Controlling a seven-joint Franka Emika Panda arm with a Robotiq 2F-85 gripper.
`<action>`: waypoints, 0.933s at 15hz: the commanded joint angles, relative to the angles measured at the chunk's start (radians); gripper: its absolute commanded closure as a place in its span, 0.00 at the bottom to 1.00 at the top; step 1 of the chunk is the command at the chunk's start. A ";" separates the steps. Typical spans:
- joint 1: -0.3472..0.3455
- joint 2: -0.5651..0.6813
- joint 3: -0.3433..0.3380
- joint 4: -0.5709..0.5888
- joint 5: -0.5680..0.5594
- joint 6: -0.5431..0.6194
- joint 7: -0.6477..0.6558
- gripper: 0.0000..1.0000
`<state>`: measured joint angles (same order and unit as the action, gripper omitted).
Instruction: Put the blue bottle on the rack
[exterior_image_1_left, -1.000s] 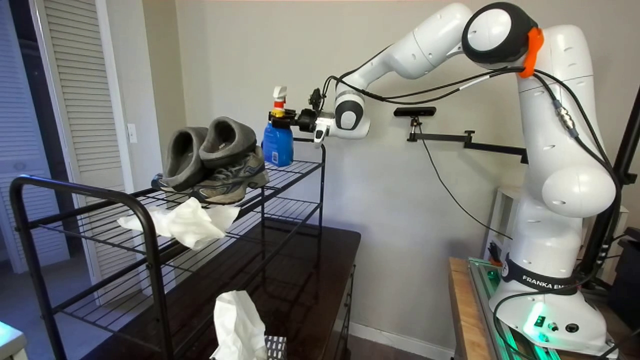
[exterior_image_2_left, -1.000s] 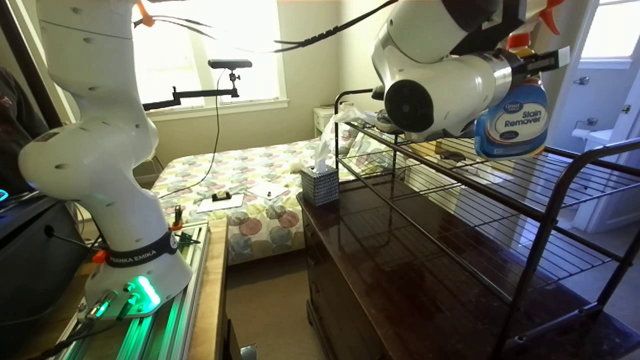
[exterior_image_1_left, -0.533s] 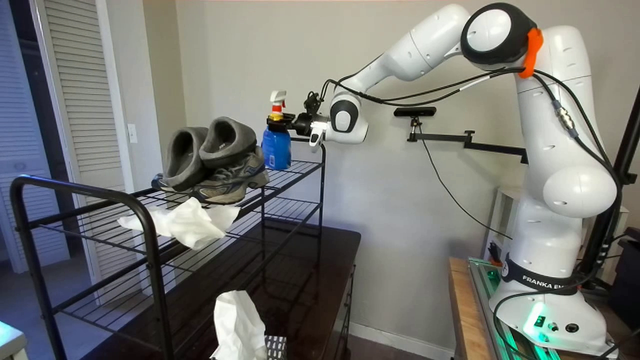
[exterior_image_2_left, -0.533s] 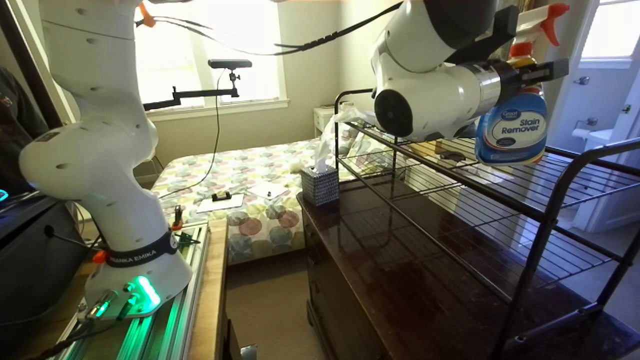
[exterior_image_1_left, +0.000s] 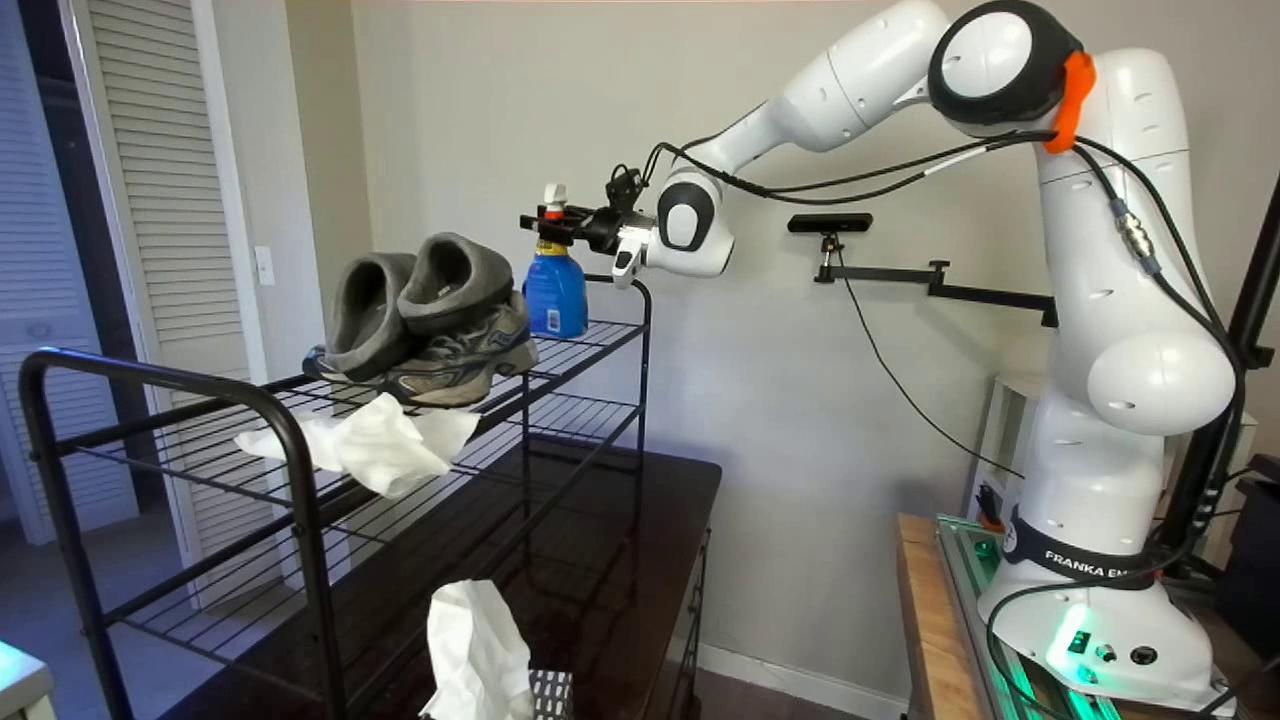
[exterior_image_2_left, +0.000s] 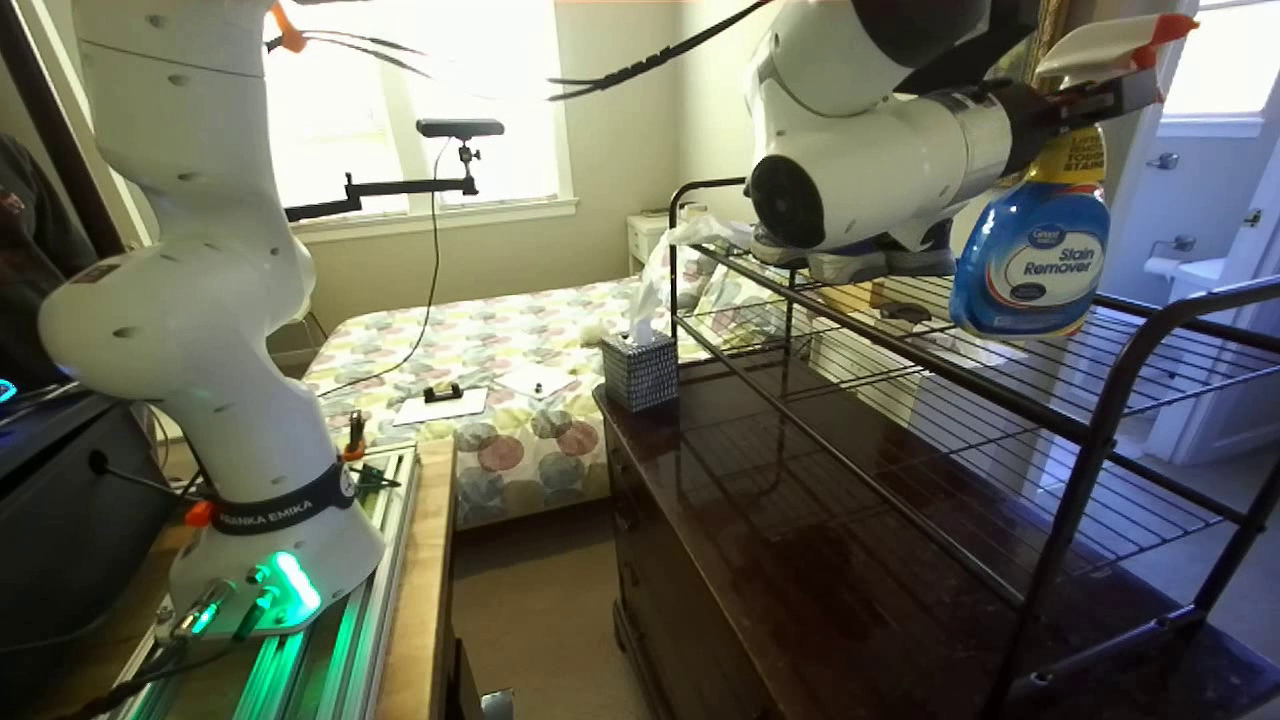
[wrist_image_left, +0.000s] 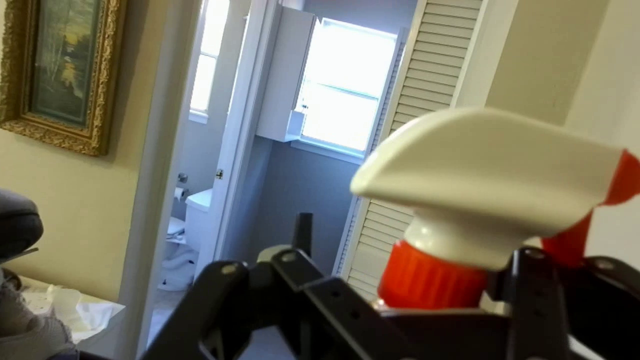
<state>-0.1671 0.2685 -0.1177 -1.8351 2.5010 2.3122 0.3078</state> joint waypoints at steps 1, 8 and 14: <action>0.005 -0.037 0.003 0.000 0.024 0.022 -0.039 0.00; 0.004 -0.025 -0.008 0.000 0.034 0.055 -0.100 0.00; -0.002 -0.019 -0.024 -0.004 0.029 0.097 -0.135 0.00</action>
<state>-0.1685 0.2592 -0.1346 -1.8346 2.5011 2.3716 0.2121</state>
